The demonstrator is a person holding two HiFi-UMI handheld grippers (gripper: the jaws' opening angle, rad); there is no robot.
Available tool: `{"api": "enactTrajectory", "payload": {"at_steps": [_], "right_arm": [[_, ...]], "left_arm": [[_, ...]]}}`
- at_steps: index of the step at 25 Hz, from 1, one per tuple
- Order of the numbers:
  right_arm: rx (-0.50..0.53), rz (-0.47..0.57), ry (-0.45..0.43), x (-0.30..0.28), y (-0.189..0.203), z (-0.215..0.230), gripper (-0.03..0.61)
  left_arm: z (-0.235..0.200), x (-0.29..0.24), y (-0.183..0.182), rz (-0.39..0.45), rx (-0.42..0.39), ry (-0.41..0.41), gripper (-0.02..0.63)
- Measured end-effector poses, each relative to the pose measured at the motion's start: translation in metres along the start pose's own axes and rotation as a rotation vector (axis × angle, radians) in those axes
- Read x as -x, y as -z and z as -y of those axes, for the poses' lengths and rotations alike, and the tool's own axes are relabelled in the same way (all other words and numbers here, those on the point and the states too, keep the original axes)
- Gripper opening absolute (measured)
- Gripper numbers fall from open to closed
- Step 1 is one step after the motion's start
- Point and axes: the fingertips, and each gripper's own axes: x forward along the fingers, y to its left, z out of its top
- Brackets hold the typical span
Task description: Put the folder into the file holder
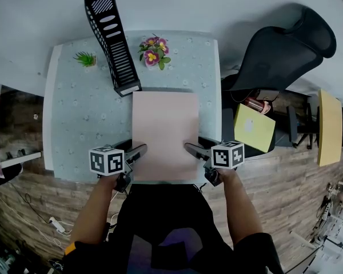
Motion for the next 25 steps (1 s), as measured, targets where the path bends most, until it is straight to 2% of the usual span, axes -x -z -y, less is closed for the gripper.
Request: {"api": "enactTrajectory", "payload": {"at_steps": [13,25], "right_arm": [[-0.037,-0.011,-0.024,0.0007,0.0002,0.0010,0.308],[-0.160,-0.019,-0.146,0.0049,0.0015,0.0033,0.285]], "left_arm": [[0.0069,-0.0052,-0.0013,-0.015,0.002,0.043,0.284],[0.0047,-0.0071,-0.0021,0.001,0.041,0.073,0.282]]}}
